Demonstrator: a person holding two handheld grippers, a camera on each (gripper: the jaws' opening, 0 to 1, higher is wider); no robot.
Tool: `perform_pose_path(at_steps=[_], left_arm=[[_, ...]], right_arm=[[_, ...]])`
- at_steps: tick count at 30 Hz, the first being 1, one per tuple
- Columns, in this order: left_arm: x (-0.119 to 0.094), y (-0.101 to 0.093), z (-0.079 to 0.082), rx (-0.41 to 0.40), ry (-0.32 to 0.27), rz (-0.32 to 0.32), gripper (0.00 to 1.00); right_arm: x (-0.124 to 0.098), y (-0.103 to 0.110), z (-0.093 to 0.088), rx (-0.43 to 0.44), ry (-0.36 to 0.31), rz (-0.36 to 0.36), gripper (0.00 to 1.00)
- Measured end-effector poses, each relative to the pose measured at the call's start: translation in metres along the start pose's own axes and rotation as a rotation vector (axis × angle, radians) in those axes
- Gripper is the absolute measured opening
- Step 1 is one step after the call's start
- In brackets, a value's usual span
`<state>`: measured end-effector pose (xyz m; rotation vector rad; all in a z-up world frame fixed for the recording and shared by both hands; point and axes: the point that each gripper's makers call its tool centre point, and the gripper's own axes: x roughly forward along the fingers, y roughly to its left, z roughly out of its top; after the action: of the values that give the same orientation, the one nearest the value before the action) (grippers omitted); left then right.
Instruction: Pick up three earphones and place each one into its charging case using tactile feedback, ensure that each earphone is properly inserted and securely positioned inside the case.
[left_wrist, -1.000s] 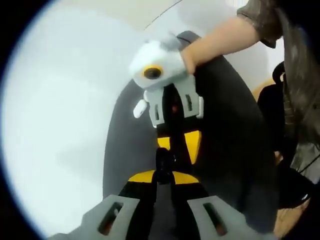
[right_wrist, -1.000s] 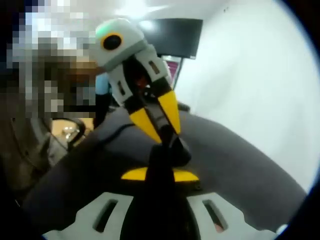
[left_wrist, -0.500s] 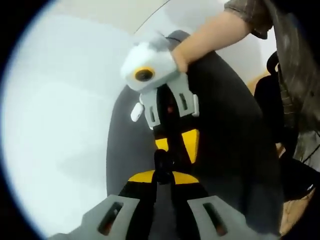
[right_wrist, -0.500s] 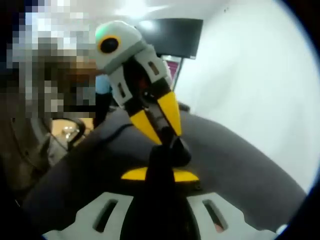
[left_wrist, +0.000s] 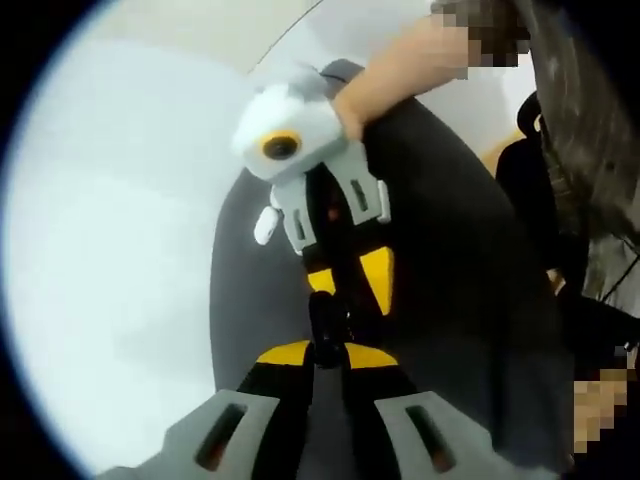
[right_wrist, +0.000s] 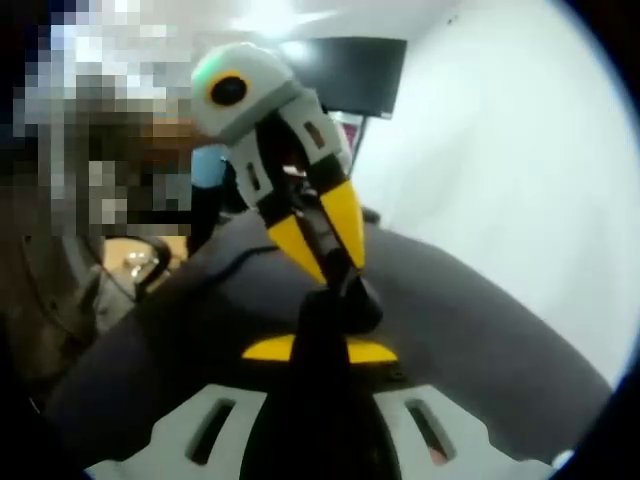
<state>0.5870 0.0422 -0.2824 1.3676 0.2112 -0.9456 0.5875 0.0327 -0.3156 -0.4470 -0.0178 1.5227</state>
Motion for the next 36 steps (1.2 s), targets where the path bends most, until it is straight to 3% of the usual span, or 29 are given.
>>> perform_pose_path(at_steps=[6, 12, 17, 19, 23, 29, 36], left_arm=[[0.0007, 0.0008, -0.0011, 0.047, 0.009, 0.012, 0.09], [0.0034, 0.0009, 0.0024, 0.132, 0.028, -0.029, 0.09], [0.0052, -0.0002, 0.0051, 0.158, 0.040, -0.036, 0.09], [0.0069, 0.0009, 0.0065, 0.143, 0.050, -0.022, 0.09], [0.0051, 0.0007, 0.0034, -0.006, 0.080, -0.026, 0.09], [0.0048, 0.0015, 0.0050, -0.069, 0.071, -0.026, 0.10], [0.0040, 0.0012, 0.0032, -0.064, 0.079, -0.029, 0.12]], right_arm=[[-0.0001, 0.0003, -0.0001, 0.001, 0.001, -0.001, 0.18], [-0.0007, 0.0012, 0.0001, 0.001, 0.001, -0.003, 0.18], [-0.0010, 0.0015, 0.0001, 0.003, 0.002, -0.003, 0.18], [-0.0011, 0.0016, -0.0001, 0.010, 0.004, -0.003, 0.18], [-0.0013, 0.0018, 0.0001, 0.008, 0.003, -0.004, 0.18], [-0.0013, 0.0024, 0.0004, 0.005, 0.002, -0.003, 0.18], [-0.0008, 0.0015, 0.0002, 0.008, 0.001, -0.001, 0.18]])
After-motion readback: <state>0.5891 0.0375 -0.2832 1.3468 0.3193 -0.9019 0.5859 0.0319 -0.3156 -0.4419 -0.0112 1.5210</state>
